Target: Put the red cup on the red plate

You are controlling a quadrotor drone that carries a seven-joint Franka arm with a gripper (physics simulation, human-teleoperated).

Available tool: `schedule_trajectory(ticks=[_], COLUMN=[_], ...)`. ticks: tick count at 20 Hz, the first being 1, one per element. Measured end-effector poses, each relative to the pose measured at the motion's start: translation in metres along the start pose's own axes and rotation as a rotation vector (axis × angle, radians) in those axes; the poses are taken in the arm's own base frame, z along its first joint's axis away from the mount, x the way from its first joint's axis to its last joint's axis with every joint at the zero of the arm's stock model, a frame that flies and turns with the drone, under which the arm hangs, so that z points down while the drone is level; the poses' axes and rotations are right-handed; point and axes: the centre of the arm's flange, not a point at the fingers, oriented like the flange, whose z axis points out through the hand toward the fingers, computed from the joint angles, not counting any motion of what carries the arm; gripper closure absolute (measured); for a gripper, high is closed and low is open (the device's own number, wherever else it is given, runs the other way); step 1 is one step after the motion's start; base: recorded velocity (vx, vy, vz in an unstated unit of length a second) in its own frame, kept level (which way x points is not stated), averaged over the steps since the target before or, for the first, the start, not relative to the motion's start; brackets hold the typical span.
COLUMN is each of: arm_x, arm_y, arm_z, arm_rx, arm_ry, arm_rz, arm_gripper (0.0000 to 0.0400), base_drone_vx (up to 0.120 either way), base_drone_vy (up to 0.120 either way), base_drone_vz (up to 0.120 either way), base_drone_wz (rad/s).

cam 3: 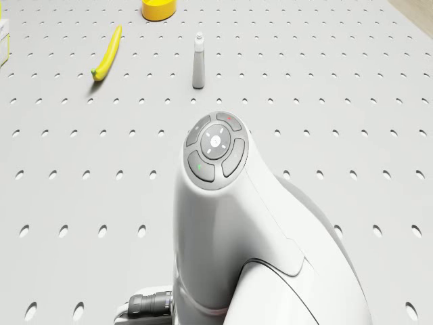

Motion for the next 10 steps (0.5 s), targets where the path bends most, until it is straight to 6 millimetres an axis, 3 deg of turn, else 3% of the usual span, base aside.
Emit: schedule_trajectory(ticks=[2,5,10], arm_x=[0.0,0.0,0.0], arm_y=[0.0,0.0,0.0], arm_z=[0.0,0.0,0.0], arm_rx=[0.0,0.0,0.0], arm_ry=[0.0,0.0,0.0], arm_rz=[0.0,0.0,0.0], arm_gripper=[0.0299,0.0299,0.0299], base_drone_vx=[-0.02,-0.107,0.0], base_drone_vy=[0.0,0.0,0.096], base_drone_vz=[0.0,0.0,0.0], base_drone_wz=[0.0,0.0,0.0])
